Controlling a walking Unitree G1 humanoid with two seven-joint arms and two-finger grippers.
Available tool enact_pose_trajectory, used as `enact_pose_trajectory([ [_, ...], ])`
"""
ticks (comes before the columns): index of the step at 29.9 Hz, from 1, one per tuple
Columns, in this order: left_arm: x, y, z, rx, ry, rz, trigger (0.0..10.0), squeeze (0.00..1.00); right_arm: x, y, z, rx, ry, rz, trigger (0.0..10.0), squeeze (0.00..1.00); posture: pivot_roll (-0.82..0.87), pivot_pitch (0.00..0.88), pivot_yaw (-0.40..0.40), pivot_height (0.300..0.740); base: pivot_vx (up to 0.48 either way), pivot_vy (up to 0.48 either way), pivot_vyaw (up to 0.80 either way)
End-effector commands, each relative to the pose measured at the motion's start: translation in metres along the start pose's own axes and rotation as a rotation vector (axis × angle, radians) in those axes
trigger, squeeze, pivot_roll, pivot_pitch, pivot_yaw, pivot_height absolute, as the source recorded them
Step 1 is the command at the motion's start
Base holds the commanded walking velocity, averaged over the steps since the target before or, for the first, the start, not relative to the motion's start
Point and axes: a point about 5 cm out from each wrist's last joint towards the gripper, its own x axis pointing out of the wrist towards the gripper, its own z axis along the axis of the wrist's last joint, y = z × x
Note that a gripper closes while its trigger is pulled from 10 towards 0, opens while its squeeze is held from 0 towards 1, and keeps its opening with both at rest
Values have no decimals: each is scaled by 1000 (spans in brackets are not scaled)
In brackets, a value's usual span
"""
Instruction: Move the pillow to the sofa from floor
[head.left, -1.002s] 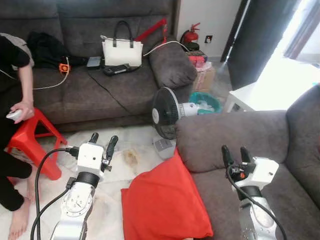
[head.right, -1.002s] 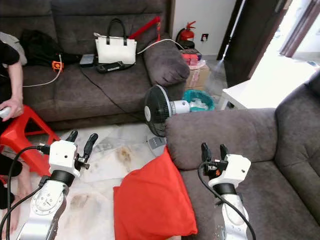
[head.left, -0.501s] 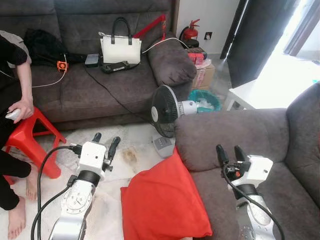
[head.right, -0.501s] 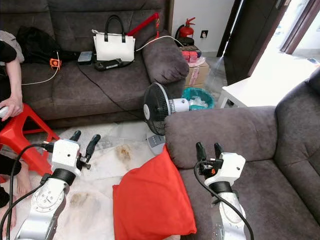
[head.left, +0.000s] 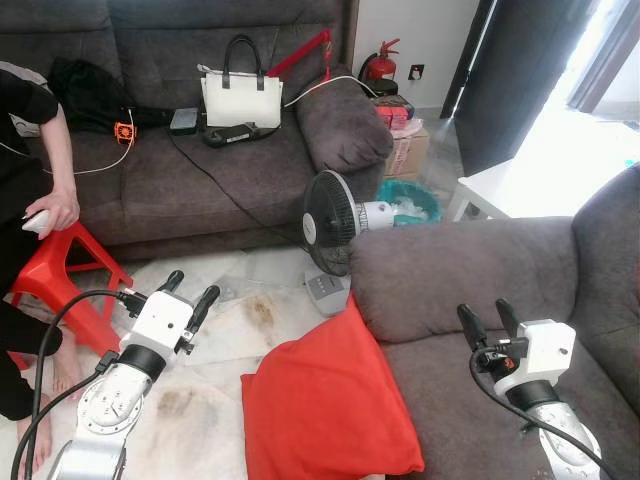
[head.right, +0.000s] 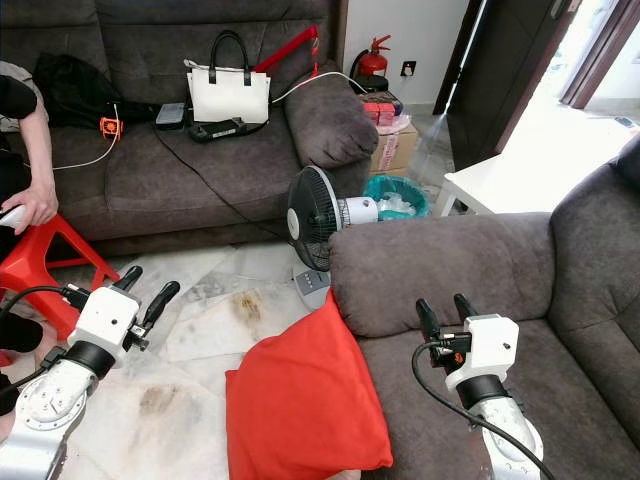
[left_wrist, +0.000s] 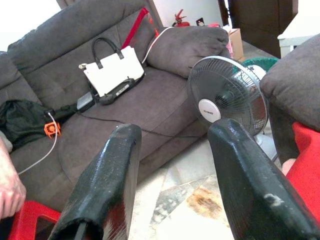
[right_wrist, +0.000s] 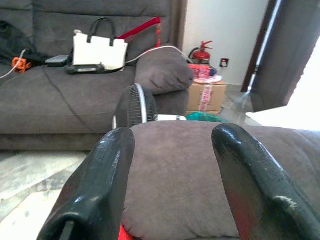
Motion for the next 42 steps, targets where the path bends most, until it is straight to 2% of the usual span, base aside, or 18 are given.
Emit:
enact_pose_trajectory([
  [1,-1,-1,5,1,-20,-15,10000,0,0,0,2,-3,-3,8,10000,0,123,37,-57,740,0,0,0],
  [4,0,-5,6,-39,-20,3,10000,0,3,3,0,16,3,6,10000,0,129,32,-57,740,0,0,0],
  [8,-1,-21,5,-122,-13,24,10000,0,7,17,-2,56,-7,22,10000,0,129,25,-61,740,0,0,0],
  [14,0,-26,3,-146,-9,30,10000,0,6,22,-5,57,3,35,10000,0,129,18,-59,740,0,0,0],
  [16,5,-26,5,-152,-13,35,10000,0,7,24,-4,64,-3,40,10000,0,124,12,-56,740,0,0,0],
  [24,10,-26,8,-140,-31,41,10000,0,10,26,-1,67,-18,36,10000,0,120,5,-60,740,0,0,0],
  [29,10,-28,12,-57,-67,37,10000,0,10,21,2,56,-42,-45,10000,0,119,19,-63,740,0,0,0],
  [31,9,-28,13,-17,-74,41,10000,0,7,13,2,16,-49,-116,10000,0,120,35,-61,740,0,0,0],
  [34,10,-22,12,-15,-66,95,10000,0,3,6,0,-3,-43,-188,10000,0,122,37,-62,740,0,0,0],
  [42,11,-18,8,-61,-48,147,10000,0,4,5,2,-20,-44,-191,10000,0,118,56,-62,740,0,0,0],
])
